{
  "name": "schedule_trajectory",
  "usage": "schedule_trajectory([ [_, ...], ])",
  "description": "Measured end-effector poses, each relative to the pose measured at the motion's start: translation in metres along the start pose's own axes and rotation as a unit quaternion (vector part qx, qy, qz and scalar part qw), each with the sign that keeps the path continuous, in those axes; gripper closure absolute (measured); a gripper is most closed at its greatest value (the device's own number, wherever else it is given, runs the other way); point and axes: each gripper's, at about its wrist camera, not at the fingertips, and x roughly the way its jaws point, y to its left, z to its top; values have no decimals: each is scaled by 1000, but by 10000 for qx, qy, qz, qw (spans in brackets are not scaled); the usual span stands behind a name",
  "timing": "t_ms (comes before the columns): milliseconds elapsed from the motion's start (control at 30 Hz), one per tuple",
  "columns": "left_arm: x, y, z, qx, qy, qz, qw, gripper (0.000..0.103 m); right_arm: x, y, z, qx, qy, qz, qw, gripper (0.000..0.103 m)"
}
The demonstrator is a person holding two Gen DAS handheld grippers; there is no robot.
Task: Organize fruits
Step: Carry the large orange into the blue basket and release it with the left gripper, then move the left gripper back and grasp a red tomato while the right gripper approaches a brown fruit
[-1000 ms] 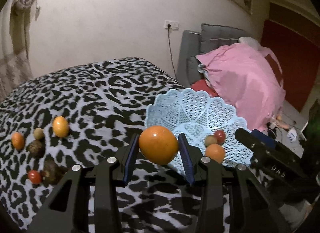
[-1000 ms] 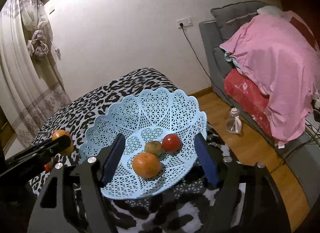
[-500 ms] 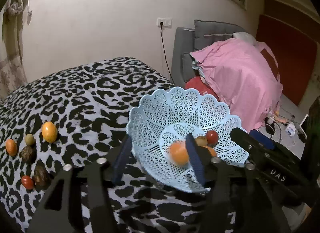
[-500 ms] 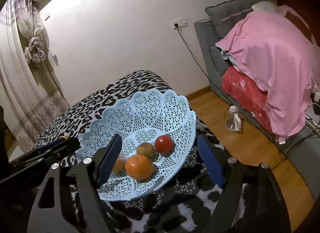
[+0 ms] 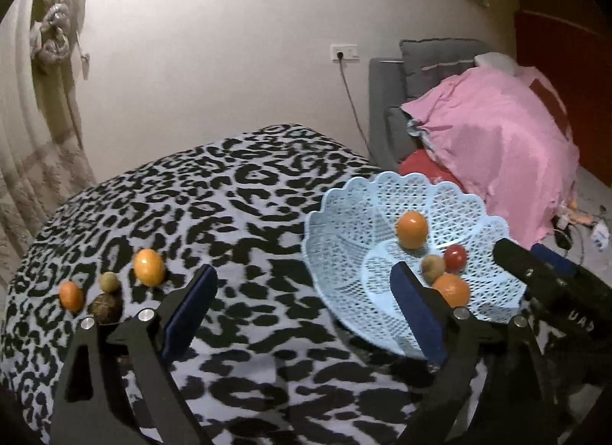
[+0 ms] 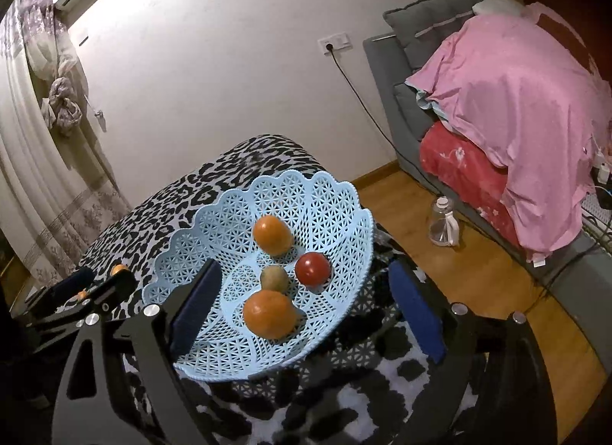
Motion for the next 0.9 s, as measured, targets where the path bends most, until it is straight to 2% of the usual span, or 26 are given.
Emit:
schedule_trajectory([
  [433, -6, 41, -8, -400, 29, 522, 9978, 12, -2, 20, -1, -142, -16, 140, 9998, 8],
  [900, -12, 111, -29, -1132, 144, 1052, 9879, 12, 4, 63, -3, -503, 34, 379, 9980, 8],
])
